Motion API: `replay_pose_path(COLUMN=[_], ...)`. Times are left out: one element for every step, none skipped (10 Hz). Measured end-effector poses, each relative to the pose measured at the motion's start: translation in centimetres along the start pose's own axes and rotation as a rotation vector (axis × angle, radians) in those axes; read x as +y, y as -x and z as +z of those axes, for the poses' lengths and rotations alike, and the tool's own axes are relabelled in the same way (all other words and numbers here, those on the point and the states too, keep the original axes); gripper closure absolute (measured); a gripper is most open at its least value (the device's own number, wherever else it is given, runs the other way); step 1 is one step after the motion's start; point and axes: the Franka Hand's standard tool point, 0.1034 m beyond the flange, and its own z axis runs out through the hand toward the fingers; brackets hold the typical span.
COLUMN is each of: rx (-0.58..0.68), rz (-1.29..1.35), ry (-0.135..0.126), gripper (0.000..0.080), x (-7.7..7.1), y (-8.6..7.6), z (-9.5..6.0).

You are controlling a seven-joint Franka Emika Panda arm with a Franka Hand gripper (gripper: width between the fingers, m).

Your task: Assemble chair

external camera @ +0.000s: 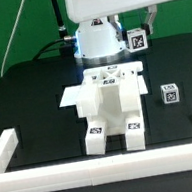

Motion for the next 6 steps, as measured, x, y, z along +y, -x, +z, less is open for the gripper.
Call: replay_pose_path(rx=[0.018, 0.039, 0.035, 0.035, 0.034, 0.033], rz=[-0.019, -0.025, -0.026, -0.026, -0.026, -0.033], ry=[0.014, 0.023, 0.020, 0.020, 0.021, 0.023], gripper=[0.0518, 0.0518, 0.0518, 0.0518, 0.0518, 0.0518], x=[0.60, 0.90, 0.74, 0.76, 0.76, 0.82], y=[-0.38, -0.31, -0.30, -0.31, -0.29, -0.25], z=[0.70, 1.19, 1.05, 1.06, 1.12, 1.24])
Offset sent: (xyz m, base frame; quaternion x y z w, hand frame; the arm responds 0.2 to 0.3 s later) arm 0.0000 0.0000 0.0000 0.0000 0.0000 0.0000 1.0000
